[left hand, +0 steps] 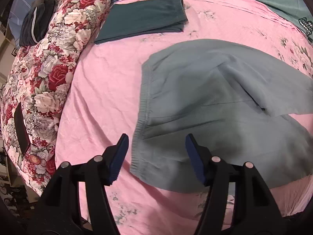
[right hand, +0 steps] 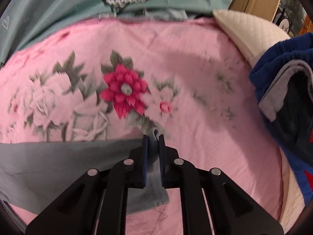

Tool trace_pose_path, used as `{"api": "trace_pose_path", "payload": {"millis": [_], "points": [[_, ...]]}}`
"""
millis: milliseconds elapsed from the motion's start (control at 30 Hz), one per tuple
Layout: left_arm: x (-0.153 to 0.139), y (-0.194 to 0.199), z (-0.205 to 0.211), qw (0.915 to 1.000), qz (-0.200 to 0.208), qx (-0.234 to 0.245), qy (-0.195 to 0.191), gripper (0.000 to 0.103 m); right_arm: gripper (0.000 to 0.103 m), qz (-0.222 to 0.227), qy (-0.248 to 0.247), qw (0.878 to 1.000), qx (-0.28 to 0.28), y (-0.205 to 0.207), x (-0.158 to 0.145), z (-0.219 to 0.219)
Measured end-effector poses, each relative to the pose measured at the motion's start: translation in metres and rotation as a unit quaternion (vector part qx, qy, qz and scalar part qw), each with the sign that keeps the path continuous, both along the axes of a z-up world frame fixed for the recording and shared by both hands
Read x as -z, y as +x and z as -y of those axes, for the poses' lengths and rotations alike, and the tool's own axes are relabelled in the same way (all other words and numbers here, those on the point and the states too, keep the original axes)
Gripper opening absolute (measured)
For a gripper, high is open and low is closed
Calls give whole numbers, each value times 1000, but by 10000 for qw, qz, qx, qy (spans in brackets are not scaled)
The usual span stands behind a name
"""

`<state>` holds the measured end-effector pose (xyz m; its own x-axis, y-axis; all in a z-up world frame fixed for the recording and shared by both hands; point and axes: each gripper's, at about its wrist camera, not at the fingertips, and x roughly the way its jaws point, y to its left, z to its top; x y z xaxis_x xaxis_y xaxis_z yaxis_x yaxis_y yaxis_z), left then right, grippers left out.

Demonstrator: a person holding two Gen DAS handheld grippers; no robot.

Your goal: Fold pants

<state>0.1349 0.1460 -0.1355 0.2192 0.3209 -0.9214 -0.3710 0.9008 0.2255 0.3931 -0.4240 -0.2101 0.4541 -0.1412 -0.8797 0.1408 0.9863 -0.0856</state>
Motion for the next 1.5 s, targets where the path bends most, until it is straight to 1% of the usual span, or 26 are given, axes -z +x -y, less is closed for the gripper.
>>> {"api": "trace_pose_path", "payload": {"millis": [33, 67, 100, 133, 200, 267, 300, 333, 367, 400, 433, 467, 533, 600, 700, 767, 900, 967, 1000, 1067, 1167, 1267, 1333, 1467, 1500], "points": [[-3, -1, -4, 10000, 46, -4, 24, 64, 36, 91, -50, 9998, 183, -5, -6, 1], [-7, -2, -10, 9999, 112, 33, 30, 64, 44, 227, -78, 9991, 356, -12, -13, 1], [-10, -1, -16, 9998, 161, 88, 31, 64, 50, 401, -44, 9980, 497, -21, -23, 1], [-13, 1, -25, 9996, 231, 160, 40, 64, 50, 558, 60, 9970, 538, -32, -34, -2], [-15, 8, -40, 9990, 338, 280, -33, 64, 50, 681, 105, 9968, 406, -50, -54, -13], [-13, 22, -57, 9974, 470, 483, -272, 63, 50, 801, -42, 9967, 97, -74, -75, -39], [-10, 30, -66, 9961, 485, 607, -408, 61, 51, 811, -28, 9967, -74, -84, -81, -52], [-6, 39, -75, 9942, 506, 762, -557, 56, 52, 809, 70, 9959, -400, -94, -89, -73], [-3, 46, -81, 9922, 533, 894, -685, 53, 52, 793, 138, 9946, -661, -101, -91, -90], [0, 52, -87, 9901, 564, 999, -804, 48, 53, 760, 188, 9923, -960, -106, -94, -108], [4, 59, -91, 9882, 584, 1082, -908, 43, 56, 689, 205, 9887, -1318, -113, -96, -134], [8, 65, -95, 9860, 597, 1163, -1035, 41, 59, 619, 212, 9854, -1573, -116, -97, -154], [15, 77, -101, 9801, 627, 1365, -1301, 39, 68, 534, 406, 9756, -2092, -120, -97, -198], [20, 85, -103, 9733, 646, 1629, -1479, 39, 70, 422, 587, 9674, -2428, -118, -94, -232], [30, 97, -104, 9677, 572, 1876, -1583, 39, 71, 157, 871, 9490, -3025, -113, -87, -290], [36, 104, -107, 9663, 514, 1950, -1599, 41, 71, -30, 888, 9362, -3401, -103, -80, -325], [44, 116, -114, 9646, 465, 2079, -1554, 42, 71, -189, 922, 9082, -4079, -84, -76, -384], [47, 121, -118, 9623, 440, 2130, -1635, 42, 71, -242, 947, 8997, -4253, -72, -76, -405], [48, 123, -120, 9613, 427, 2156, -1662, 43, 71, -300, 943, 8978, -4292, -69, -75, -411], [50, 128, -121, 9591, 408, 2211, -1718, 43, 71, -485, 937, 8923, -4389, -48, -69, -430], [51, 134, -121, 9552, 414, 2291, -1825, 42, 71, -502, 710, 8823, -4627, -34, -63, -449], [52, 139, -117, 9483, 386, 2482, -1938, 42, 71, -560, 370, 8630, -5007, -23, -53, -465], [54, 140, -115, 9426, 352, 2634, -2024, 42, 71, -670, 266, 8501, -5217, -15, -44, -471], [60, 148, -108, 9295, 202, 2999, -2139, 42, 68, -851, 337, 8291, -5515, -4, -29, -476], [63, 150, -107, 9272, 145, 3045, -2176, 41, 65, -892, 354, 8239, -5586, -3, -26, -478]]}}
